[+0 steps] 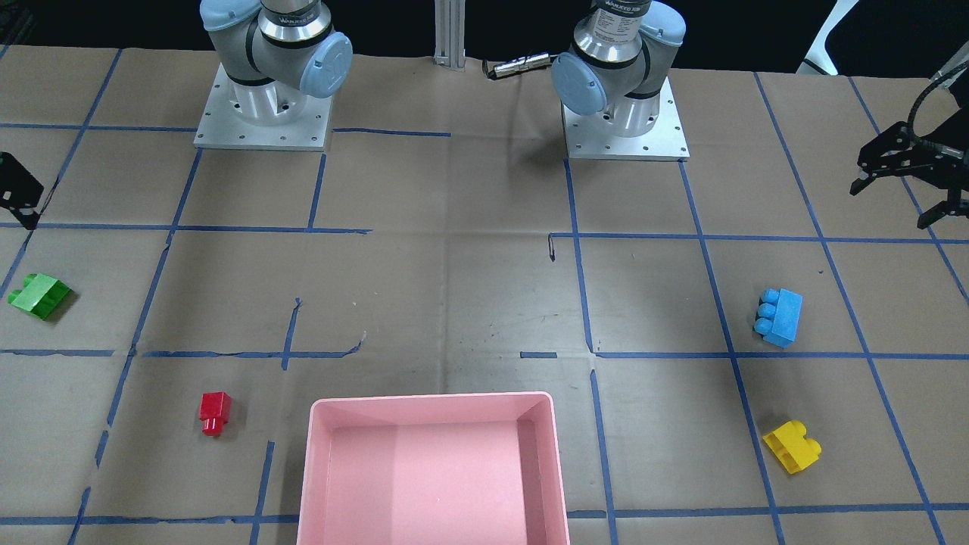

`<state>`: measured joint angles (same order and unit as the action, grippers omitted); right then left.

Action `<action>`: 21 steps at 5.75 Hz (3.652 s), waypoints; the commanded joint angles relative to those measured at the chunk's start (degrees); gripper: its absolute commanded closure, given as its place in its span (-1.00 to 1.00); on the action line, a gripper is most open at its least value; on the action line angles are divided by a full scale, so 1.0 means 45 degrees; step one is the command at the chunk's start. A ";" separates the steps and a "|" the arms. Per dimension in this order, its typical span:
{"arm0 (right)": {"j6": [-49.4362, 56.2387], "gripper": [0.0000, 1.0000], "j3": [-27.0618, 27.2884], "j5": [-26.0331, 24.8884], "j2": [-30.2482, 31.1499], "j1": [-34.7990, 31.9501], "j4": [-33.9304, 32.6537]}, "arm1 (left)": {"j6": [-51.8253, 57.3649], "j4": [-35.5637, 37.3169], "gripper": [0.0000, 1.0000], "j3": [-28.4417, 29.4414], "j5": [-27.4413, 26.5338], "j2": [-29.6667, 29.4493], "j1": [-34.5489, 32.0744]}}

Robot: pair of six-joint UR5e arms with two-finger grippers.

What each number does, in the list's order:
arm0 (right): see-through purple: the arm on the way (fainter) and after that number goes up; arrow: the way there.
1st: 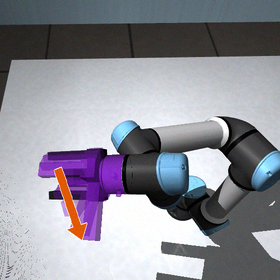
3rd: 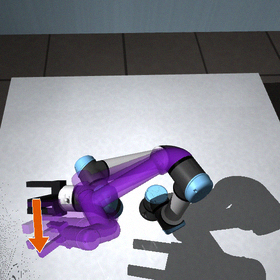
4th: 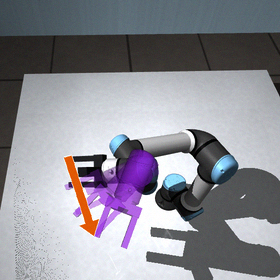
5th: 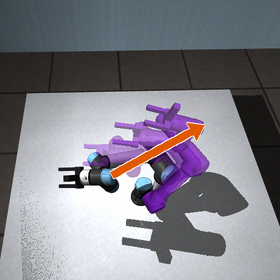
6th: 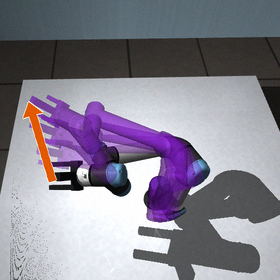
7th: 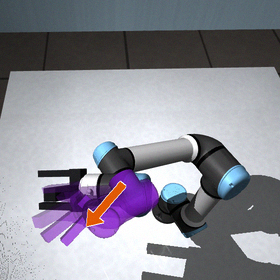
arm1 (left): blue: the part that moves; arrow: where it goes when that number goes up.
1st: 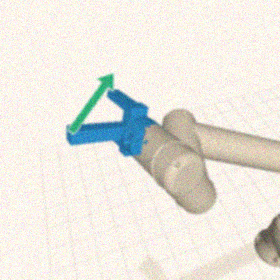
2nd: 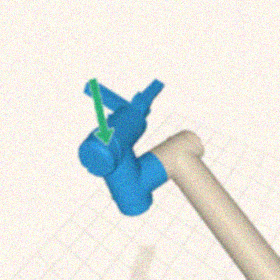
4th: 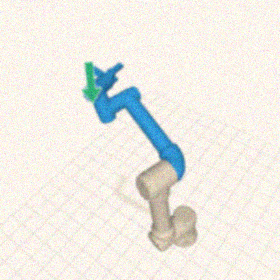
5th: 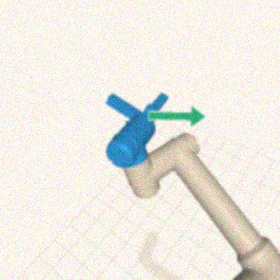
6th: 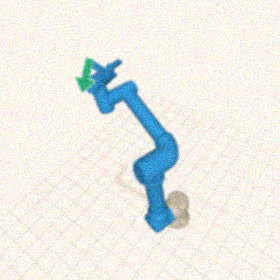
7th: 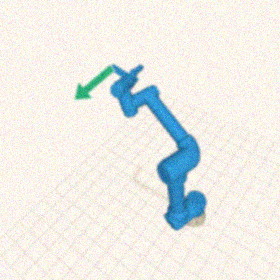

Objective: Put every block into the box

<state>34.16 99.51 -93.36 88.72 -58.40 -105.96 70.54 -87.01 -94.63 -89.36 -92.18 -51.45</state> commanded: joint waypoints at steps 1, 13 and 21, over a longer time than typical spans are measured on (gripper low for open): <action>-0.0050 -0.99 0.1238 0.0063 -0.1018 0.1061 -0.2526 | 0.0050 0.2795 -0.99 -0.1675 0.0246 -0.0585 -0.0012; -0.0833 -0.99 0.3649 0.0101 -0.4050 0.3036 -0.7038 | -0.0050 0.9238 -0.23 -0.4556 0.0834 -0.4243 -0.0071; 0.0368 0.33 0.3493 0.0806 -0.4343 0.3036 -0.6922 | -0.6845 0.0275 0.33 0.4265 0.1046 -0.3124 -0.2933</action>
<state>32.58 115.17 -89.24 69.21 -44.74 -137.38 48.17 -83.67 -79.66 -85.40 -104.53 -61.07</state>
